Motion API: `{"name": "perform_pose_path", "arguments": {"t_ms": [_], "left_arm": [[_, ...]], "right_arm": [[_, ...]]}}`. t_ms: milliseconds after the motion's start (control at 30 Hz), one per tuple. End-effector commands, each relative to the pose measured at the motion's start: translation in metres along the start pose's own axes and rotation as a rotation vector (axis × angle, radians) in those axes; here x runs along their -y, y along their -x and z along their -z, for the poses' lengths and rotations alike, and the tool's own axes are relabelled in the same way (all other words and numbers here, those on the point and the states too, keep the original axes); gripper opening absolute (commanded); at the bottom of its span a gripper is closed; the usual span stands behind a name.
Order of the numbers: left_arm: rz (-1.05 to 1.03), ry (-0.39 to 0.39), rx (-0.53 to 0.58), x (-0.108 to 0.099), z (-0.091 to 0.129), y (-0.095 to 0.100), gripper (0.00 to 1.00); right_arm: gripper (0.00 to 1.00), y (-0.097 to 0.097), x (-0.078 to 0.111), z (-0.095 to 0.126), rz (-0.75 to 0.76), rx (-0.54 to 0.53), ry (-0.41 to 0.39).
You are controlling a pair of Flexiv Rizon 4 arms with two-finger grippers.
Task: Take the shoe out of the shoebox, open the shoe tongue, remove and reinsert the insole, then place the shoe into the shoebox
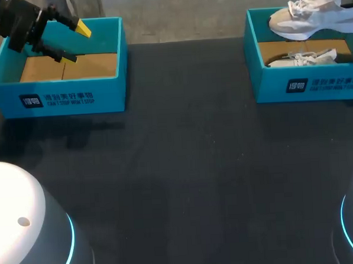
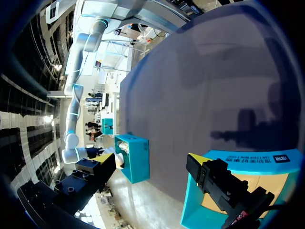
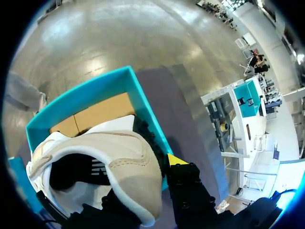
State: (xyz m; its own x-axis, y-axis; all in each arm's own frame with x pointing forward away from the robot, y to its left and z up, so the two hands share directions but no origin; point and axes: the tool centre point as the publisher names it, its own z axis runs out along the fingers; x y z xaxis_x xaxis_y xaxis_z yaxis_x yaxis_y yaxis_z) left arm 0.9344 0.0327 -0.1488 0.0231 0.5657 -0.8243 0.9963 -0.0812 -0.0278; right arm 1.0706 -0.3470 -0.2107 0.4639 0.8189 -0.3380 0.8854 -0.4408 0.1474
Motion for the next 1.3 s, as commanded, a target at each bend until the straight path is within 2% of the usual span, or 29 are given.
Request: {"name": "perform_pose_path", "arguments": {"t_ms": [33, 967, 1300], "left_arm": [[0.0, 0.0, -0.003, 0.0, 0.0, 0.0, 1.0], [0.0, 0.0, -0.003, 0.0, 0.0, 0.0, 1.0], [0.0, 0.0, -0.003, 0.0, 0.0, 0.0, 1.0]], "right_arm": [[0.0, 0.001, 0.0, 0.0, 0.0, -0.003, 0.005], [0.0, -0.021, -0.027, -0.007, 0.023, -0.031, 0.035], [0.0, -0.032, -0.029, -0.02, 0.031, -0.039, 0.031]]}}
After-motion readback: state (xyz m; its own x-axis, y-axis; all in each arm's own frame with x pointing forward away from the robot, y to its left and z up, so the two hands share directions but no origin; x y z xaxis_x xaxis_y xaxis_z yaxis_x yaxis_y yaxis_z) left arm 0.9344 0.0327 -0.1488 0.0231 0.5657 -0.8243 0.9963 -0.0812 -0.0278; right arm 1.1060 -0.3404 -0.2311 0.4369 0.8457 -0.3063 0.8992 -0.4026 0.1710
